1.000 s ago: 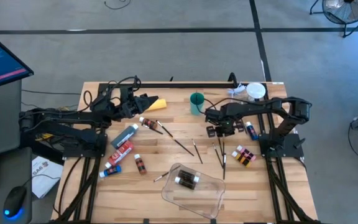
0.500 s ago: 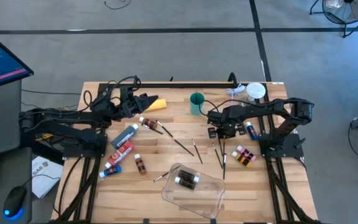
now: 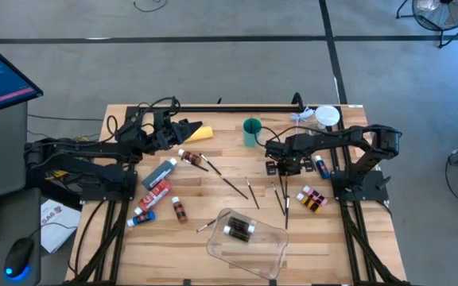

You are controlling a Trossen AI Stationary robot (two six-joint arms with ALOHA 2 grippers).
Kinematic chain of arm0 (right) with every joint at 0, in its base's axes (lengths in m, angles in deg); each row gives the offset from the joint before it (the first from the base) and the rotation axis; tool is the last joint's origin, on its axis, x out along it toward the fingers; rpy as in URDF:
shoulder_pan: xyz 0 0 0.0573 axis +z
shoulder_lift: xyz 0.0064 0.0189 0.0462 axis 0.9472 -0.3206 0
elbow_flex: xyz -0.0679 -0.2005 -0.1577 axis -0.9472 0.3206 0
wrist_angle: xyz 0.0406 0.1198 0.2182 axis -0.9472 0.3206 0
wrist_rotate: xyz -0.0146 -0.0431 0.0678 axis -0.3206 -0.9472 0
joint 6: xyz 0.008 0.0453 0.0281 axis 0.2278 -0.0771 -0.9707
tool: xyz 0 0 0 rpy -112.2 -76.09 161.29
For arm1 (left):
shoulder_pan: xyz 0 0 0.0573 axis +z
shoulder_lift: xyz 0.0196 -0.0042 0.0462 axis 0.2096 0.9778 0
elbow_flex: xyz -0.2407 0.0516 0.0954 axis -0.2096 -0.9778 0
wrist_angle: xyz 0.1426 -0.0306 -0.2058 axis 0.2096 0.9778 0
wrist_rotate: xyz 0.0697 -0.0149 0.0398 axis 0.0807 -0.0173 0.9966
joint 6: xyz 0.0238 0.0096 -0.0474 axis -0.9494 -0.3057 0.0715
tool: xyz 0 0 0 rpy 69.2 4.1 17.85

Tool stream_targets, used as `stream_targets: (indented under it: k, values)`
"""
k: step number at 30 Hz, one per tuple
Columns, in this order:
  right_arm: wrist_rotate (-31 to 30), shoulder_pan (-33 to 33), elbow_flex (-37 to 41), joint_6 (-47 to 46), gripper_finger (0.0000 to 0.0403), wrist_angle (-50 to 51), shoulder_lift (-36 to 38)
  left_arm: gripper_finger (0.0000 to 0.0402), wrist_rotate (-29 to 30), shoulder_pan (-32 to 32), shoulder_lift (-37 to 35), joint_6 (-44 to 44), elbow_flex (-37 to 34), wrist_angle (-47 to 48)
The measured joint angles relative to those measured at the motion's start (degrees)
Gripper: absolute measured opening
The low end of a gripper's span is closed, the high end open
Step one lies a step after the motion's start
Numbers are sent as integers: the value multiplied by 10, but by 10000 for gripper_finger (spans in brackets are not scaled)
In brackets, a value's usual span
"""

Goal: Pick & Place Paint Supplies
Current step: Put the gold paint brush into the green cup

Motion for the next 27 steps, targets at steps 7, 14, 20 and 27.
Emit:
stream_targets:
  k: [7,14,20,27]
  values:
    - [-7,19,0,0,25,4,0,2,0,0,0,0,0,0]
    - [-7,27,0,0,6,5,0,2,0,0,0,0,0,0]
    - [-3,28,0,0,2,5,0,2,0,0,0,0,0,0]
    - [3,36,-4,1,1,6,4,2,0,0,0,0,0,0]
